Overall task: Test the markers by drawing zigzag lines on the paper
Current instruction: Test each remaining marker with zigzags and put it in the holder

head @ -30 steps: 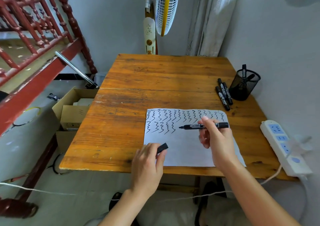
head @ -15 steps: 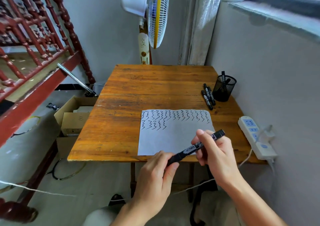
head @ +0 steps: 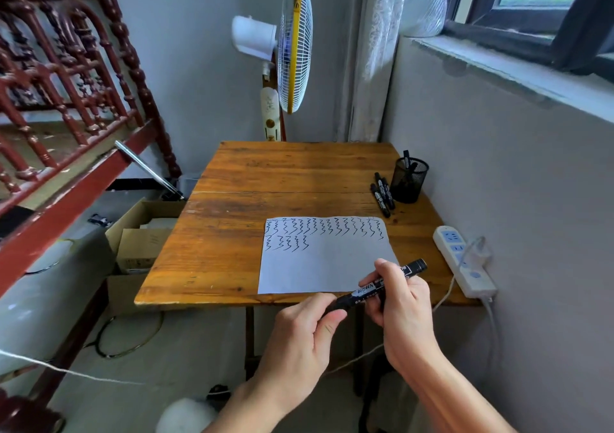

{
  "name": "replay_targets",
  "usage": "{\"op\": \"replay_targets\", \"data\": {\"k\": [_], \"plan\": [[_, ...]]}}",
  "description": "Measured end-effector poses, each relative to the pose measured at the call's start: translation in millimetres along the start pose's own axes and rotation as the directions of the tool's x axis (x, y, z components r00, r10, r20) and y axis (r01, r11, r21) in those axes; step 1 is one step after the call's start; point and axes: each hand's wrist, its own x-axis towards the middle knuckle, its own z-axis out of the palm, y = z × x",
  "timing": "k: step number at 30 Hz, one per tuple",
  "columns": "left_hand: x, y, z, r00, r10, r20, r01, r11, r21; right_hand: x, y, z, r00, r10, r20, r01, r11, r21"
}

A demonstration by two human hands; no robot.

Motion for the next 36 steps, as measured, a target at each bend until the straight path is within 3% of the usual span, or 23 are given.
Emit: {"op": "replay_targets", "data": {"k": [2, 7, 12, 15, 18, 22, 28, 36], "plan": [[2.0, -6.0, 4.6, 0.996, 0.083, -0.015, -0.080, 0.985, 0.153, 3.9, 2.0, -0.5, 0.999, 0.038, -0.011, -0.038, 0.999, -0.019], [27.5, -32.3, 15.0, 0.997, 0.069, 0.033, -0.076, 0.937, 0.341, 41.6, -0.4, -3.6, 0.998, 0.038, 0.047, -0.033, 0.994, -0.103], [45.3, -71.5, 21.6, 0.999, -0.043, -0.012, 0.044, 0.903, 0.428, 135.1, -29.5, -21.0, 0.954, -0.239, -0.178, 0.217, 0.967, -0.135], [50.0, -99.5, 32.7, 0.993, -0.115, 0.013, 0.096, 0.881, 0.464, 193.1, -41.7, -27.0, 0.887, -0.306, -0.346, 0.248, 0.947, -0.202], [56.1, -127.4, 44.7, 0.984, -0.168, 0.051, 0.123, 0.866, 0.484, 258.7, -39.9, -32.0, 0.841, -0.285, -0.459, 0.212, 0.955, -0.205], [61.1, -149.5, 54.3, 0.982, -0.156, 0.107, 0.075, 0.840, 0.537, 336.3, -24.3, -40.6, 0.781, -0.319, -0.537, 0.121, 0.921, -0.371], [62.8, -150.8, 54.0, 0.979, -0.152, 0.133, 0.053, 0.830, 0.555, 373.4, -15.0, -36.6, 0.838, -0.227, -0.496, -0.103, 0.827, -0.552], [65.7, -153.9, 55.8, 0.986, -0.111, 0.124, 0.017, 0.808, 0.588, 379.6, -11.7, -43.7, 0.852, -0.218, -0.475, -0.180, 0.730, -0.659]]}}
